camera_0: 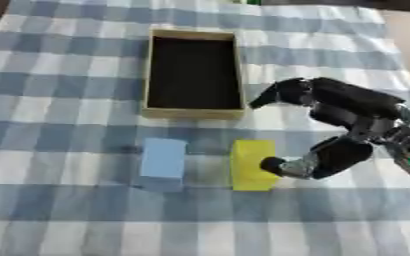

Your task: Pick up objects on the table and place them in the box.

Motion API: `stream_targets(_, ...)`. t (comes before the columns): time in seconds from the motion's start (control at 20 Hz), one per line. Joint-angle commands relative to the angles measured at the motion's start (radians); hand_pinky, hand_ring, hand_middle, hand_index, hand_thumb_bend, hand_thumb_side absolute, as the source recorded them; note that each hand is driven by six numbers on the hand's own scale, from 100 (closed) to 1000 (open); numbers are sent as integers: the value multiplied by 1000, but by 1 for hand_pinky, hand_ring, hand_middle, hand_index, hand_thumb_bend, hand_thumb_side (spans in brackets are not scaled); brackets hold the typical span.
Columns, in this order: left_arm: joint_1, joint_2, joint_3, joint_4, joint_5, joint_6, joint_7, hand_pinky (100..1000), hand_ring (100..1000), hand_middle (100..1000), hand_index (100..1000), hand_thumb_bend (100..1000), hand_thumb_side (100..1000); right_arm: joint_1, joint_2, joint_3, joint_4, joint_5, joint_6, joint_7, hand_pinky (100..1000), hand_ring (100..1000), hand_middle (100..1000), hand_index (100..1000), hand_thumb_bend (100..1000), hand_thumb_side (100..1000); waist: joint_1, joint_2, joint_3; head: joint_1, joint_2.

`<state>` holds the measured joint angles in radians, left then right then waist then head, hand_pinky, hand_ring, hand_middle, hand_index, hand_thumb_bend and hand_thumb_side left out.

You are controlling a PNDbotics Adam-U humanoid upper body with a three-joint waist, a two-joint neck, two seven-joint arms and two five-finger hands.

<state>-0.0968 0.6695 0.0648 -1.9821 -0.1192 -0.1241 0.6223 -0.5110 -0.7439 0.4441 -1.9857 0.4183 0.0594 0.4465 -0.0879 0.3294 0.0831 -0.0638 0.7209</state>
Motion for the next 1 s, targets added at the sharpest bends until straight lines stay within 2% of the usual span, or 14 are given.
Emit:
stream_targets(0.05,-6,26,3,-18,1,-4,-4,620,635,676,897,456,1000,-16,-13,4,-14,19,3,16,886,903,799,893,430,591,5,-21,2,0,13)
stream_targets(0.35,-10,27,1,-18,3,-8,-8,621,637,677,895,451,1000,-1,0,25,-14,82,11,23,886,905,806,897,428,596,4,-24,3,-4,19)
stream_targets(1.0,-15,22,0,-18,10,-16,-9,623,639,677,896,445,1000,65,33,45,-14,291,41,-2,884,908,813,902,451,616,2,-40,16,-21,16)
